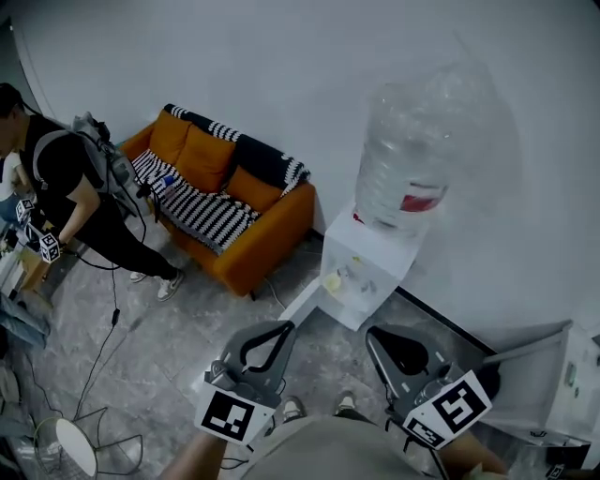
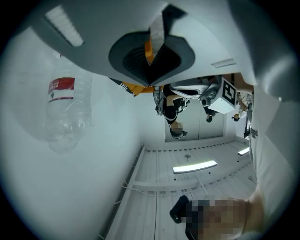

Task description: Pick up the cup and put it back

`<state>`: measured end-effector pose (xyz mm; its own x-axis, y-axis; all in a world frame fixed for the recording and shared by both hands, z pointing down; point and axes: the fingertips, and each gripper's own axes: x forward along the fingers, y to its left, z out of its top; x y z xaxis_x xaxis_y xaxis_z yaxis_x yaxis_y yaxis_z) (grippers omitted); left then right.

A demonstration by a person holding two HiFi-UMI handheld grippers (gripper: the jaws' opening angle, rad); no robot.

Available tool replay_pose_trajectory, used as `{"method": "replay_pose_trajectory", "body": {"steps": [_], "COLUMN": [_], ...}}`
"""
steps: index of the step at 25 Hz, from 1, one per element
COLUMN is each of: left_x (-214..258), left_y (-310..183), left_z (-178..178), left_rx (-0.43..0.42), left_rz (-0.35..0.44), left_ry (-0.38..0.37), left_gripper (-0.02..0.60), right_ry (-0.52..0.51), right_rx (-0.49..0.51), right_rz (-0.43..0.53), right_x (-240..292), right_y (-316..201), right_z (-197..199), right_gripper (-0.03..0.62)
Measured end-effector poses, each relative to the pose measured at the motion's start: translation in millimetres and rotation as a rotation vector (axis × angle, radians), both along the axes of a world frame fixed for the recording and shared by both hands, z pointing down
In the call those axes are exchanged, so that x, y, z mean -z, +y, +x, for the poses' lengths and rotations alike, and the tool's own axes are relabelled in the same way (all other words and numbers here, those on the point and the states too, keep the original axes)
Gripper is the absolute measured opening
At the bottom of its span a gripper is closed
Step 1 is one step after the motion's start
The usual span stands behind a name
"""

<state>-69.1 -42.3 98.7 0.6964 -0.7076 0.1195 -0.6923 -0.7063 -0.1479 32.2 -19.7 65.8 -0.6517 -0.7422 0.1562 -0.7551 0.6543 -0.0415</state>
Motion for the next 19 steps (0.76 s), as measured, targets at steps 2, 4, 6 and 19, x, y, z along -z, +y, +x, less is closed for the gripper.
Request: {"method": "replay_pose_trajectory", "body": {"steps": [2, 4, 6, 19], "left_x": [-1.7, -0.7, 2.0, 9.3], "left_y": [2.5, 3.4, 4.4, 9.1], "left_z": [-0.4, -1.4, -2.2, -3.4], "left_rx": [0.012, 0.021, 0.021, 0.042], "left_rz": [-0.013, -0.011, 0.0, -0.001], "left_ry": [0.005, 0.005, -0.001, 0.01], "left_gripper": [0.002, 0.002, 0.002, 0.002], "right_ry": [-0.002, -0.007, -0.012, -0.025], "right_rx": [0.011, 0.016, 0.021, 0.03], "right_rz": [-0.005, -0.011, -0.013, -0.006], "right_x": [-2.2, -4.4, -5.4, -0.6], "right_y": [3.8, 5.5, 6.6, 2.1], "right_z": [-0.9, -2.0, -3.3, 0.4], "right_gripper": [0.003, 0.003, 0.003, 0.003]}}
